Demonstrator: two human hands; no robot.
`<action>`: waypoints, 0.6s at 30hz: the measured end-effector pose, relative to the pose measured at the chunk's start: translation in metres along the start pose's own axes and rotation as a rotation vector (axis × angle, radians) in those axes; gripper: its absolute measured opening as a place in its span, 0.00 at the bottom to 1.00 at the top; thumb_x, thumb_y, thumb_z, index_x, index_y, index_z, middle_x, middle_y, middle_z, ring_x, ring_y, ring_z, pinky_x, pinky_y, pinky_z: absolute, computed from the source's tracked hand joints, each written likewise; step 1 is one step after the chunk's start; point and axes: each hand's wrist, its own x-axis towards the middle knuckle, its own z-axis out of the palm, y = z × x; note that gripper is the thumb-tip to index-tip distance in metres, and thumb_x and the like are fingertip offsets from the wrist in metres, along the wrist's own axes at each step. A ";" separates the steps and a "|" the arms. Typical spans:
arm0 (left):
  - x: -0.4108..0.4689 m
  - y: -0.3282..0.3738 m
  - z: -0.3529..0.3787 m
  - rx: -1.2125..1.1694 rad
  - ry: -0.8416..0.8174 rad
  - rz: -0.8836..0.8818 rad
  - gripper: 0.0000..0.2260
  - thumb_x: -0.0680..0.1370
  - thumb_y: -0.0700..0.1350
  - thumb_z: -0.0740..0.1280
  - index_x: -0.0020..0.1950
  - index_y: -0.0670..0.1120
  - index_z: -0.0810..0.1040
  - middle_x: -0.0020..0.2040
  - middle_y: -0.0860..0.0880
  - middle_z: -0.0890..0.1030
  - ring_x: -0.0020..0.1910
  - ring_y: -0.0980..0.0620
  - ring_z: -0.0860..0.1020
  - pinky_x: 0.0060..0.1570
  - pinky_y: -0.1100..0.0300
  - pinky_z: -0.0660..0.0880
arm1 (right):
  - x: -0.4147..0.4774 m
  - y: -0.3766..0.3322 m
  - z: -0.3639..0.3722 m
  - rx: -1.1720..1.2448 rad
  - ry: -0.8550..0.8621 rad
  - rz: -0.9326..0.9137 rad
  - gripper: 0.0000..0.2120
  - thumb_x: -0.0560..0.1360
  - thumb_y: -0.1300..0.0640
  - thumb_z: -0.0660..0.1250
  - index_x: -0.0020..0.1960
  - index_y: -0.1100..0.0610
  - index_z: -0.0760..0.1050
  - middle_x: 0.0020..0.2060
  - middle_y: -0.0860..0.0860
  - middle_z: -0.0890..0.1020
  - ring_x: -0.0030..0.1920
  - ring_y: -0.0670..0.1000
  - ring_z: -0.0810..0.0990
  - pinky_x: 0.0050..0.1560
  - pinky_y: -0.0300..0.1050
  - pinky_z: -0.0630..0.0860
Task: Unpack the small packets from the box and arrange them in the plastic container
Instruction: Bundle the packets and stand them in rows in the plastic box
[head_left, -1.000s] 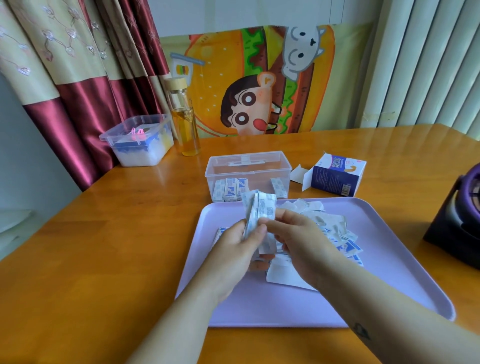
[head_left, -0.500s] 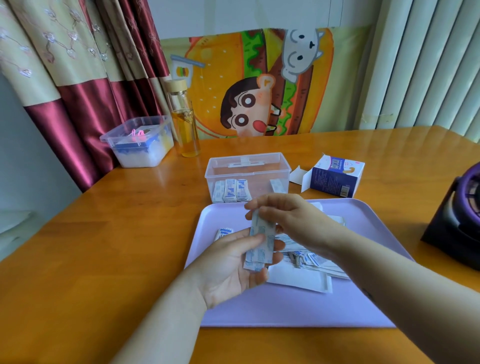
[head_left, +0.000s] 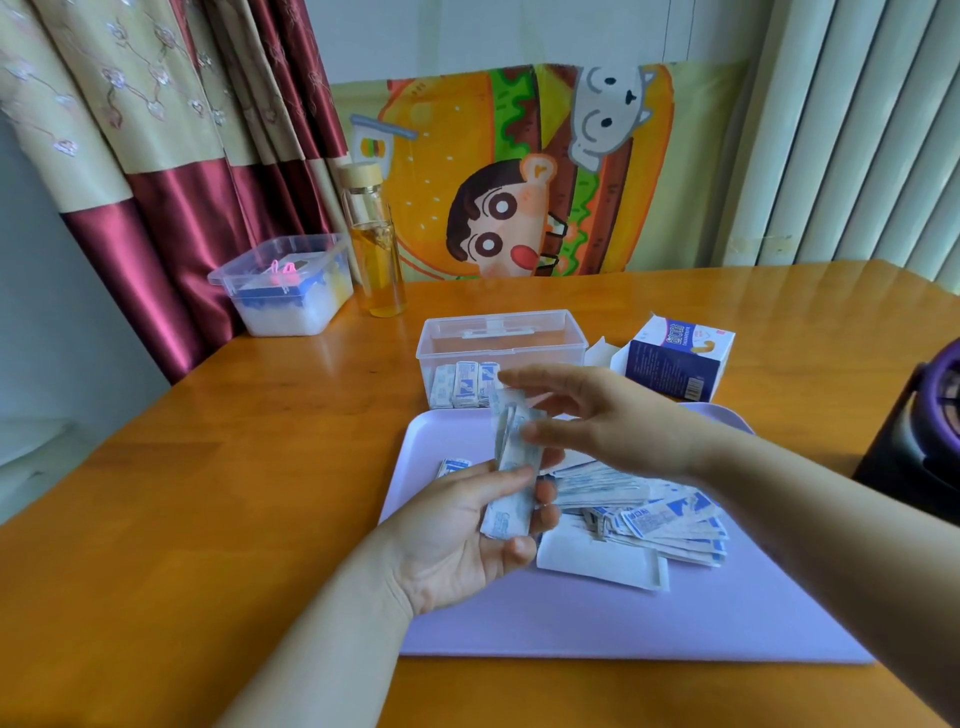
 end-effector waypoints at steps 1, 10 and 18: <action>0.000 0.000 0.001 0.005 0.012 0.007 0.11 0.71 0.42 0.66 0.49 0.43 0.84 0.36 0.47 0.78 0.36 0.52 0.79 0.22 0.67 0.69 | 0.000 -0.002 0.000 -0.065 -0.015 -0.008 0.18 0.77 0.61 0.64 0.66 0.51 0.72 0.55 0.47 0.79 0.41 0.43 0.82 0.44 0.35 0.78; -0.003 -0.002 0.002 0.280 0.005 0.021 0.08 0.78 0.44 0.63 0.54 0.45 0.80 0.33 0.50 0.74 0.36 0.55 0.78 0.28 0.64 0.73 | 0.003 -0.012 -0.001 -0.353 0.078 -0.052 0.08 0.70 0.53 0.73 0.47 0.51 0.77 0.38 0.42 0.79 0.33 0.36 0.75 0.35 0.29 0.69; 0.005 0.000 0.009 0.215 0.067 0.169 0.10 0.81 0.41 0.58 0.58 0.42 0.76 0.38 0.44 0.74 0.34 0.50 0.78 0.35 0.54 0.80 | -0.019 -0.007 0.013 -0.578 -0.162 -0.031 0.58 0.61 0.45 0.78 0.75 0.39 0.38 0.73 0.38 0.43 0.68 0.44 0.64 0.60 0.36 0.68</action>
